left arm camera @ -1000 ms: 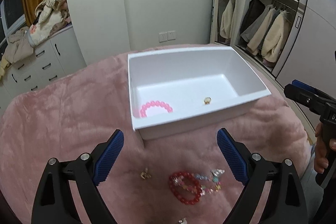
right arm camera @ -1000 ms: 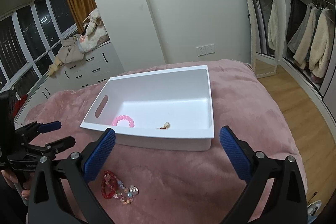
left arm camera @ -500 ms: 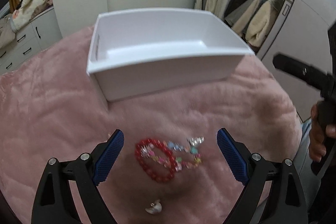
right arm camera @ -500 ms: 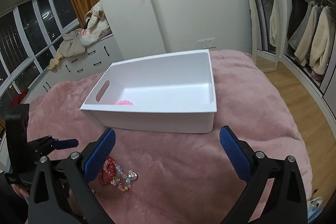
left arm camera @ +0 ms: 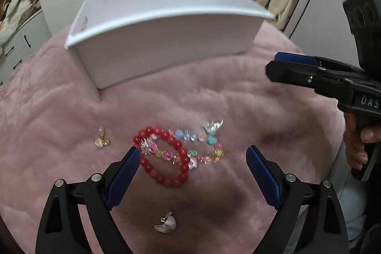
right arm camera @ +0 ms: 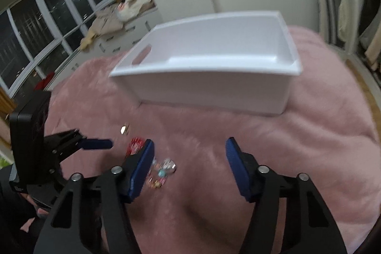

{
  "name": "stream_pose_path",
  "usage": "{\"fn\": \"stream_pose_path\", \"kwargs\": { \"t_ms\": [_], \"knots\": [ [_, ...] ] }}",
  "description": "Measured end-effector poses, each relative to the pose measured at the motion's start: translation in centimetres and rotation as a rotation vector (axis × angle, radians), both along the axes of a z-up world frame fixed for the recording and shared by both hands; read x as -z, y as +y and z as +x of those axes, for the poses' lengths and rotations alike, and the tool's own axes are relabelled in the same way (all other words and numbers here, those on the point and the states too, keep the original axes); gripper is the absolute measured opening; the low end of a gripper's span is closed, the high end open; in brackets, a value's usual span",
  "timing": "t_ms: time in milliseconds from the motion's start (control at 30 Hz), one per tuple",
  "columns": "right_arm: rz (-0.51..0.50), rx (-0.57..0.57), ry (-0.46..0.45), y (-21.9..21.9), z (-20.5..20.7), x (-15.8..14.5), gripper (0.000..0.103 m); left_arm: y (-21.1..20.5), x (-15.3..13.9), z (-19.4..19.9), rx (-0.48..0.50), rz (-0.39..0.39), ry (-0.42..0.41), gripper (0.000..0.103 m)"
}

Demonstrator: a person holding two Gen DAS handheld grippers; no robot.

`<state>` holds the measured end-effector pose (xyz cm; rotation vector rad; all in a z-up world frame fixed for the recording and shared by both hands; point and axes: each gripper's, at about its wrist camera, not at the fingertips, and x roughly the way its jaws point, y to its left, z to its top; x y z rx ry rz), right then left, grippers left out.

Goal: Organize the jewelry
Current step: 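Lower the left tool to the red bead bracelet and grasp it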

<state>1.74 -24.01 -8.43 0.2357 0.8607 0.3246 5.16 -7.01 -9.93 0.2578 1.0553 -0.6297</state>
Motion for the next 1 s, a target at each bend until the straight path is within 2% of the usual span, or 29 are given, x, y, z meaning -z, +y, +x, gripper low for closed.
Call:
{"fn": "stream_pose_path", "kwargs": {
  "t_ms": [233, 333, 433, 500, 600, 667, 767, 800, 867, 1000],
  "knots": [
    [-0.026, -0.085, 0.087, 2.9, 0.8, 3.2, 0.059, -0.5, 2.9, 0.8, -0.011, 0.034, 0.056, 0.084],
    [-0.023, -0.118, 0.094, 3.6, 0.9, 3.7, 0.057, -0.6, 3.5, 0.9, -0.015, 0.04, 0.065, 0.08],
    [-0.017, -0.145, 0.104, 4.1, 1.4, 4.2, 0.049, -0.8, 4.0, 1.2, -0.019, 0.041, 0.07, 0.076],
    [-0.005, -0.166, 0.121, 4.4, 1.7, 4.7, 0.04, -0.7, 4.1, 1.3, -0.021, 0.044, 0.073, 0.067],
    [-0.004, -0.185, 0.142, 4.7, 1.8, 5.4, 0.039, -0.1, 4.1, 1.4, -0.027, 0.045, 0.072, 0.062],
    [-0.006, -0.189, 0.159, 4.9, 2.0, 5.8, 0.034, 0.1, 4.1, 1.5, -0.034, 0.045, 0.072, 0.055],
    [-0.019, -0.177, 0.167, 4.8, 2.1, 6.0, 0.016, 0.3, 4.2, 1.6, -0.048, 0.046, 0.074, 0.046],
    [-0.011, -0.171, 0.166, 4.6, 2.1, 6.0, 0.016, 0.8, 3.9, 1.5, -0.048, 0.042, 0.076, 0.045],
    [-0.011, -0.156, 0.161, 4.1, 1.8, 5.8, 0.016, 0.8, 3.9, 1.4, -0.04, 0.04, 0.084, 0.031],
    [-0.011, -0.127, 0.138, 3.4, 1.3, 5.2, 0.016, 0.8, 3.7, 1.0, -0.037, 0.051, 0.074, 0.029]
  ]
}}
